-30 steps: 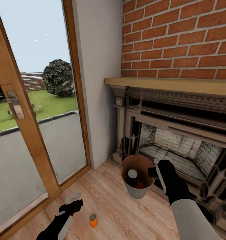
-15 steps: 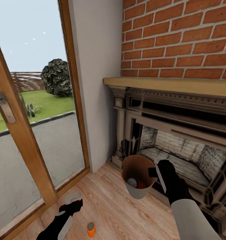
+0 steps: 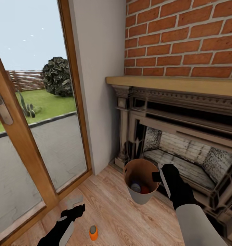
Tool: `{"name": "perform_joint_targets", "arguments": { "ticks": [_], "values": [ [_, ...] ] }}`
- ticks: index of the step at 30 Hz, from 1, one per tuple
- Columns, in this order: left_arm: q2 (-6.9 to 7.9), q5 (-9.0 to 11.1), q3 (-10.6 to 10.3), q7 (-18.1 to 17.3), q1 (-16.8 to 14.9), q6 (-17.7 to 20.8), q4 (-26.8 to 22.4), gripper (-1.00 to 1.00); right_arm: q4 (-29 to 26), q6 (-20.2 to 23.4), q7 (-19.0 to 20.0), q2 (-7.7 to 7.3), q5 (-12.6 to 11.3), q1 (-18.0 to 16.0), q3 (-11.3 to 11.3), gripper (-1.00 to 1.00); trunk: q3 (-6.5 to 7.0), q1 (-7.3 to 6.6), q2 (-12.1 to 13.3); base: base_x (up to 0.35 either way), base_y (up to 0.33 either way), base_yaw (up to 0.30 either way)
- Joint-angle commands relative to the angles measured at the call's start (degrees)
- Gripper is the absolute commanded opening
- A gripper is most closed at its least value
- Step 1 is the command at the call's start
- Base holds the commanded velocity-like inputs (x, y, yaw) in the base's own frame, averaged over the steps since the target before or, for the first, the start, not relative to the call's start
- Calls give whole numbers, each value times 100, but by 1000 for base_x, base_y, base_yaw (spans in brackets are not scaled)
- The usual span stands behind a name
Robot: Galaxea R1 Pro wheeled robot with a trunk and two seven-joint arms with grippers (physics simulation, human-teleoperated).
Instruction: Put the three can of soda from the living room inside the tash can in the kitchen.
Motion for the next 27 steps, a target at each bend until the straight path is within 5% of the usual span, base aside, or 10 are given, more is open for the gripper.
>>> {"name": "perform_joint_targets", "arguments": {
  "ticks": [1, 11, 27],
  "values": [
    [0, 0, 0, 0, 0, 0, 0, 100, -3, -2, 25, 1, -61, -3, -2, -100, -9, 0, -1, 0, 0, 0],
    [0, 0, -6, -6, 0, 0, 0, 100, 2, -2, 25, 1, -61, -3, -2, -100, -101, 0, -1, 0, 0, 0],
    [0, 0, 0, -9, 0, 0, 0, 100, 6, -2, 25, 1, -61, -3, -2, -100, -537, 351, -643, 0, 0, 0]
  ]
}}
